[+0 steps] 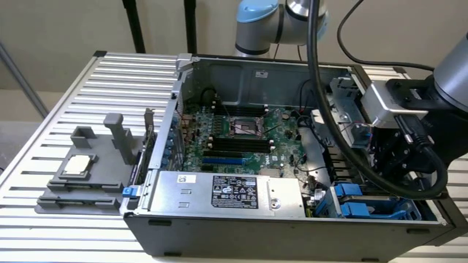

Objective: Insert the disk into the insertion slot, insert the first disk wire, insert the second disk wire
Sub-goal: 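Insert the second disk wire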

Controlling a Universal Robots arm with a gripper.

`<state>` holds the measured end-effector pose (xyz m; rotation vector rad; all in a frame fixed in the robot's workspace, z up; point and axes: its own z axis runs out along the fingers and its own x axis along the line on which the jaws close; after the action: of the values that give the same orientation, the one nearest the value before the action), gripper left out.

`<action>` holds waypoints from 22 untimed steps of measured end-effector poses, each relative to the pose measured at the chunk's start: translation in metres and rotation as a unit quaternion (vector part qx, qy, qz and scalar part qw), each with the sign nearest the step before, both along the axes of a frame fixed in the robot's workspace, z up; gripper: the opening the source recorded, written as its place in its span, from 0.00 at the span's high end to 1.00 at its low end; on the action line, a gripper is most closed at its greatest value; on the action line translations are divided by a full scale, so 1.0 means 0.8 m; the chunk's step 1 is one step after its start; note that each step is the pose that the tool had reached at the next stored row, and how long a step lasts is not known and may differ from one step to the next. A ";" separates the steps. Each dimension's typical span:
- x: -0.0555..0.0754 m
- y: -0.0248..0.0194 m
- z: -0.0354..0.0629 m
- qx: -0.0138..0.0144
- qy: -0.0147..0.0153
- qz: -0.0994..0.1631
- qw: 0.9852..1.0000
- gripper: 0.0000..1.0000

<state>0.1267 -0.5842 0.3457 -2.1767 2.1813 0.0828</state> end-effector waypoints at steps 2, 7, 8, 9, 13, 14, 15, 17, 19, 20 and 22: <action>0.000 0.0000 -0.001 0.001 0.000 0.000 1.000 0.84; 0.000 -0.0003 -0.003 0.002 -0.001 0.001 1.000 0.84; 0.000 -0.0003 -0.004 0.002 -0.001 0.001 1.000 0.84; 0.000 -0.0004 -0.004 0.002 -0.001 0.001 1.000 0.84; 0.000 -0.0006 -0.005 0.003 -0.002 0.002 1.000 0.84; 0.000 -0.0007 -0.005 0.003 -0.002 0.002 1.000 0.84; 0.000 -0.0008 -0.005 0.003 -0.002 0.002 1.000 0.84; 0.000 -0.0011 -0.005 0.003 -0.002 0.002 1.000 0.84; 0.000 -0.0015 -0.005 0.003 -0.002 0.002 1.000 0.84; 0.001 -0.0016 -0.005 0.003 -0.002 0.003 1.000 0.84; 0.001 -0.0020 -0.005 0.003 -0.002 0.003 1.000 0.84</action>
<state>0.1273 -0.5858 0.3418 -2.1784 2.1701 0.0860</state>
